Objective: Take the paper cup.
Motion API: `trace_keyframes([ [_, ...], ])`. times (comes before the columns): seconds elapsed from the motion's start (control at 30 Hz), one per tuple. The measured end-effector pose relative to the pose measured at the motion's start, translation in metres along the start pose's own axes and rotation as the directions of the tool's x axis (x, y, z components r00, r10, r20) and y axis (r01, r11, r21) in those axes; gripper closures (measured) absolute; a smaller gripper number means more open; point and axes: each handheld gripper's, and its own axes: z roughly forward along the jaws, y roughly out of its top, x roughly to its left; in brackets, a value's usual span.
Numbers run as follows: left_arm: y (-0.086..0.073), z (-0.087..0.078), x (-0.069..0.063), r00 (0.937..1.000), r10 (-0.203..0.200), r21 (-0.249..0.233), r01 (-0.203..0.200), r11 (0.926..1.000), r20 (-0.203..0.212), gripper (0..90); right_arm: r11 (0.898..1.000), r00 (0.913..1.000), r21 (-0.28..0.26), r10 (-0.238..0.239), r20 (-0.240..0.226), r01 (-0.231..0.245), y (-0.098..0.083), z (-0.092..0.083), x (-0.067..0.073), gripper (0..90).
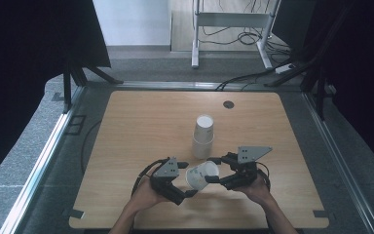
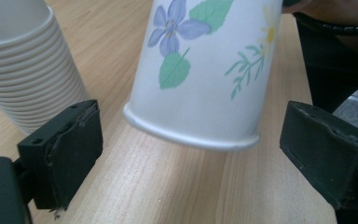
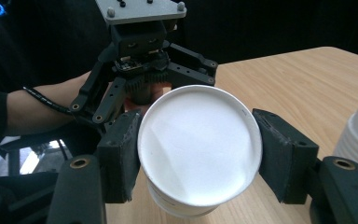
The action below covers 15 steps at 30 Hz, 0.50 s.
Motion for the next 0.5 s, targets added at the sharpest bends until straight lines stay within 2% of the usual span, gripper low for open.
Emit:
trace_keyframes([
  [0.27, -0.002, 0.007, 0.001, 0.9993, -0.019, 0.014, 0.018, 0.9997, 0.034, 5.8, 1.000, 0.9993, -0.022, 0.013, -0.035, -0.014, -0.005, 0.003, -0.003, 36.4],
  [0.5, -0.003, 0.011, -0.002, 0.9999, 0.003, 0.040, -0.003, 0.9992, 0.017, 10.1, 1.000, 0.9988, -0.014, 0.002, -0.048, -0.002, -0.005, 0.007, -0.001, 36.4],
])
